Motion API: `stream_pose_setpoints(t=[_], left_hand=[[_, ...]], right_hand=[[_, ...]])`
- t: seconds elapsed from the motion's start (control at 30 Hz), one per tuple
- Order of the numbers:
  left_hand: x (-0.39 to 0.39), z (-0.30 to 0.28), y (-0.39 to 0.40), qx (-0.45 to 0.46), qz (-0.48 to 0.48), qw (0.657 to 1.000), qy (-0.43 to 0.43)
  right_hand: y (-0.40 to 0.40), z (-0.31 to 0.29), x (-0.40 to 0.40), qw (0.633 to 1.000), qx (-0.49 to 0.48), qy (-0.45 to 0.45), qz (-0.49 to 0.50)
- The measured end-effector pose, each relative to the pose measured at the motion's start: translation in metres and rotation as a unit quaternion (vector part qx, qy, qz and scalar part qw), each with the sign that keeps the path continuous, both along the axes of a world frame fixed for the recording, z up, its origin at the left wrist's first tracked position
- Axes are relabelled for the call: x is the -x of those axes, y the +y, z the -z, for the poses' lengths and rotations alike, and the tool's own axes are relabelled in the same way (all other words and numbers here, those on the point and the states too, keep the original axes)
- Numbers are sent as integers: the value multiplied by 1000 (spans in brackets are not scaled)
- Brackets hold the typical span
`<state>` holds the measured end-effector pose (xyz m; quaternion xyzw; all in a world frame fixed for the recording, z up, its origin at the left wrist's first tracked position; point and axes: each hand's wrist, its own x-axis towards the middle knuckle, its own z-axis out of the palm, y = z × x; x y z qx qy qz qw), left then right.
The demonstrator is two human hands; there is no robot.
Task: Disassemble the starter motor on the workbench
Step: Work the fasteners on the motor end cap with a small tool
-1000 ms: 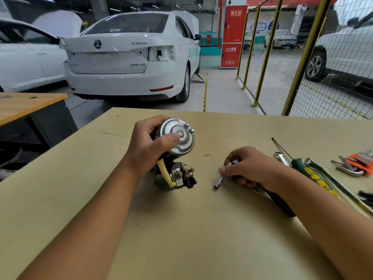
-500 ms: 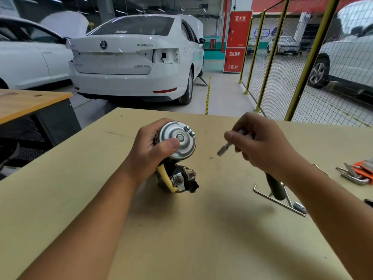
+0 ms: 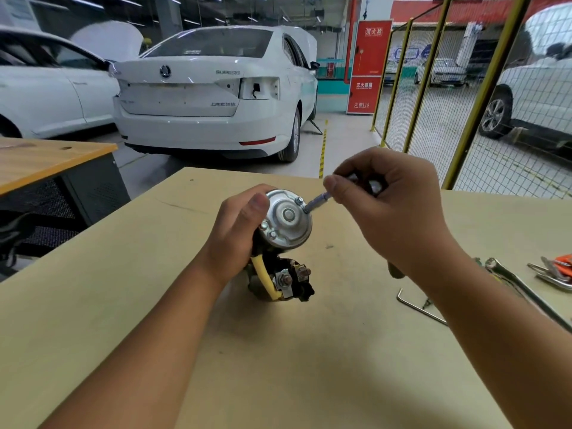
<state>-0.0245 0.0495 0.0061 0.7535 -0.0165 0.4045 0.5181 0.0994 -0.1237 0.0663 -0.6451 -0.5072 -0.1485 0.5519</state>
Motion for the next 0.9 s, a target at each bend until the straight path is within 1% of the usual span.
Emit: stream_pose_setpoints(t=[0.07, 0.17, 0.23, 0.33, 0.37, 0.43, 0.6, 0.7, 0.8, 0.9], left_hand=[[1, 0, 1, 4, 4, 1000, 0], [1, 0, 0, 15, 7, 1000, 4], [1, 1, 1, 21, 1, 1000, 11], [-1, 2, 1, 27, -7, 999, 28], [-1, 2, 2, 26, -9, 999, 30], [-1, 2, 2, 21, -12, 999, 30], [-5, 2, 2, 8, -30, 999, 30], [-7, 3, 3, 1, -39, 999, 35], [-8, 5, 6, -7, -46, 998, 34], [-8, 5, 6, -12, -50, 998, 36]], right_hand=[[1, -7, -2, 999, 29, -21, -5], [-3, -15, -2, 994, 77, -76, -7], [-4, -20, 0, 987, 99, -126, -10], [-6, -25, 0, 965, 137, -221, -15], [-7, -26, -2, 961, 145, -236, -17], [-9, -27, -5, 963, 151, -224, -17], [-5, -17, -3, 982, 122, -142, 9], [3, -8, 0, 988, 117, -102, 20], [4, -6, 0, 987, 120, -107, 25], [0, -12, -2, 980, 150, -132, 8]])
